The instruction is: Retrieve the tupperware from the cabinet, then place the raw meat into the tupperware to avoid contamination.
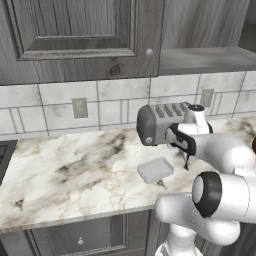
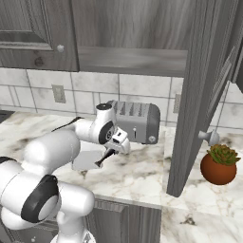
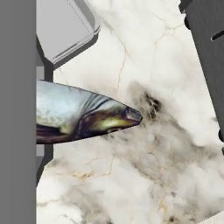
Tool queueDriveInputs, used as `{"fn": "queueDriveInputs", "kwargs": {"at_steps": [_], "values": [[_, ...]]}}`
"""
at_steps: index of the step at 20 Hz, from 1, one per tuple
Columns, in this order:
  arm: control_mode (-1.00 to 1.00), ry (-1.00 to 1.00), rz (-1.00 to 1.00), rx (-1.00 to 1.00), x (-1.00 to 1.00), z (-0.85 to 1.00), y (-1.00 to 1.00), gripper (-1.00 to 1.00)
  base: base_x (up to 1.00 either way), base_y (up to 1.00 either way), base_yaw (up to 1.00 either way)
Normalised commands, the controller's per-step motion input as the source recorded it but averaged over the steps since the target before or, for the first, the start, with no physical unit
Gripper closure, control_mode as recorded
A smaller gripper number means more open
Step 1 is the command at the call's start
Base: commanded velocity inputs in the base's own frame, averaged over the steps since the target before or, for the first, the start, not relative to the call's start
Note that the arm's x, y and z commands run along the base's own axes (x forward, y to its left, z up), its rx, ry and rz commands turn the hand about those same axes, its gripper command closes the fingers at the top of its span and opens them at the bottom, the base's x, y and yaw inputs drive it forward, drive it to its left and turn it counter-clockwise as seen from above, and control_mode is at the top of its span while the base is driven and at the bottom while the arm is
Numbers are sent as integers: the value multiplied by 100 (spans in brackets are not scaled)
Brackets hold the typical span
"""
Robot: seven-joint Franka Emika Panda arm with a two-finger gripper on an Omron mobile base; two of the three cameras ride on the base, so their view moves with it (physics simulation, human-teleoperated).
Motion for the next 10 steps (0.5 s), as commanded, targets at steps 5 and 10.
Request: {"fn": "queueDriveInputs", "kwargs": {"at_steps": [5,10], "values": [[-100,2,-31,0,0,0,34,100,0,0,0],[-100,0,-27,1,11,-1,44,100,0,0,0]]}}
